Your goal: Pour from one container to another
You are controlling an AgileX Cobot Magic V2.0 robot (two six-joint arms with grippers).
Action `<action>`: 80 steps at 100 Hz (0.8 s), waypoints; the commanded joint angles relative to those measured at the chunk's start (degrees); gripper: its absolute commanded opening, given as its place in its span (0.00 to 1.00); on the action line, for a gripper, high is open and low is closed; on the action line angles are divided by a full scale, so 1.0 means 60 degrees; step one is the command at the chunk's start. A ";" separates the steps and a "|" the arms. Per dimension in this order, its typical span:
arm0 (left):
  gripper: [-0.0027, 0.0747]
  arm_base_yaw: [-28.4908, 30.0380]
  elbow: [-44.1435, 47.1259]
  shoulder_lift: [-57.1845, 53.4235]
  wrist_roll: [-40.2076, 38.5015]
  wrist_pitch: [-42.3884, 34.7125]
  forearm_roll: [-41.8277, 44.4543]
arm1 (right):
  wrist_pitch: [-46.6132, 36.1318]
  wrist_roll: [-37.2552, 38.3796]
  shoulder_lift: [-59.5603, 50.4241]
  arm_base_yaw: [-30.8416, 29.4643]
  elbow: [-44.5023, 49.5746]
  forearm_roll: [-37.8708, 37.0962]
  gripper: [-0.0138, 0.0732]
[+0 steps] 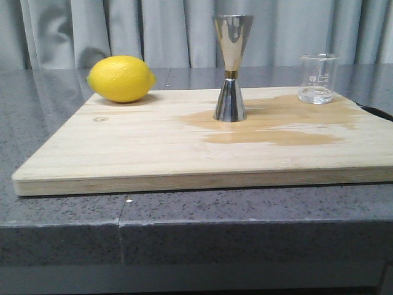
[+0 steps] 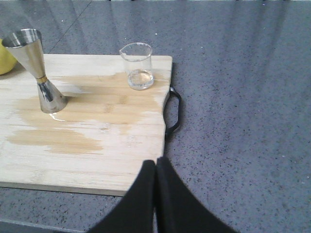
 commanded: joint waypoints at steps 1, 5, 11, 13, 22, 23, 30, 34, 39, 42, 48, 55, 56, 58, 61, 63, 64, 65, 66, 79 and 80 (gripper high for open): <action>0.01 0.0125 -0.0192 0.0161 -0.0121 -0.0749 0.0199 | -0.0735 -0.0012 0.0040 -0.0045 -0.0244 -0.0103 0.07; 0.01 0.0322 -0.0100 0.0116 -0.0121 -0.0797 0.0241 | -0.0735 -0.0012 0.0040 -0.0045 -0.0244 -0.0103 0.07; 0.01 0.0804 0.0140 0.0014 -0.0121 -0.0819 0.0241 | -0.0735 -0.0012 0.0040 -0.0045 -0.0244 -0.0103 0.07; 0.01 0.0978 0.0260 -0.0042 -0.0121 -0.0841 0.0241 | -0.0735 -0.0012 0.0040 -0.0045 -0.0244 -0.0103 0.07; 0.01 0.1705 0.0941 -0.0312 -0.0121 -0.1183 0.0178 | -0.0735 -0.0012 0.0040 -0.0045 -0.0244 -0.0103 0.07; 0.01 0.1754 0.1067 -0.0335 -0.0121 -0.1274 0.0156 | -0.0735 -0.0012 0.0040 -0.0045 -0.0244 -0.0103 0.07; 0.01 0.2169 0.1731 -0.0579 -0.0121 -0.1894 0.0113 | -0.0735 -0.0012 0.0040 -0.0045 -0.0244 -0.0103 0.07; 0.01 0.2339 0.2077 -0.0729 -0.0121 -0.2326 0.0113 | -0.0735 -0.0012 0.0040 -0.0045 -0.0244 -0.0103 0.07; 0.01 0.2467 0.2604 -0.0924 -0.0121 -0.2779 0.0113 | -0.0735 -0.0012 0.0040 -0.0045 -0.0244 -0.0103 0.07; 0.01 0.2491 0.2904 -0.1072 -0.0121 -0.2993 0.0113 | -0.0735 -0.0012 0.0040 -0.0045 -0.0244 -0.0103 0.07; 0.01 0.2491 0.3285 -0.1311 -0.0121 -0.3384 0.0113 | -0.0735 -0.0012 0.0040 -0.0045 -0.0244 -0.0103 0.07; 0.01 0.2491 0.3763 -0.1623 -0.0121 -0.3744 0.0113 | -0.0735 -0.0012 0.0040 -0.0045 -0.0244 -0.0103 0.07; 0.01 0.2491 0.3847 -0.1656 -0.0121 -0.3771 0.0113 | -0.0735 -0.0012 0.0040 -0.0045 -0.0244 -0.0103 0.07; 0.01 0.2491 0.3966 -0.1761 -0.0121 -0.3860 0.0113 | -0.0735 -0.0012 0.0040 -0.0045 -0.0244 -0.0103 0.07; 0.01 0.2491 0.4120 -0.1946 -0.0121 -0.3974 0.0113 | -0.0735 -0.0012 0.0040 -0.0045 -0.0244 -0.0103 0.07; 0.01 0.2505 0.4232 -0.2020 -0.0121 -0.4055 0.0113 | -0.0735 -0.0012 0.0040 -0.0045 -0.0244 -0.0103 0.07; 0.01 0.2505 0.4269 -0.2039 -0.0121 -0.4093 0.0113 | -0.0735 -0.0012 0.0040 -0.0045 -0.0244 -0.0103 0.07; 0.01 0.2505 0.4339 -0.2039 -0.0121 -0.4209 0.0113 | -0.0735 -0.0012 0.0040 -0.0045 -0.0244 -0.0103 0.07; 0.01 0.2505 0.4374 -0.2020 -0.0121 -0.4273 0.0113 | -0.0735 -0.0012 0.0040 -0.0045 -0.0244 -0.0103 0.07; 0.01 0.2585 0.4690 -0.2011 -0.0140 -0.4684 0.0113 | -0.0735 -0.0012 0.0040 -0.0045 -0.0244 -0.0103 0.07; 0.01 0.2585 0.4690 -0.2011 -0.0140 -0.4704 0.0113 | -0.0735 -0.0012 0.0040 -0.0045 -0.0244 -0.0103 0.07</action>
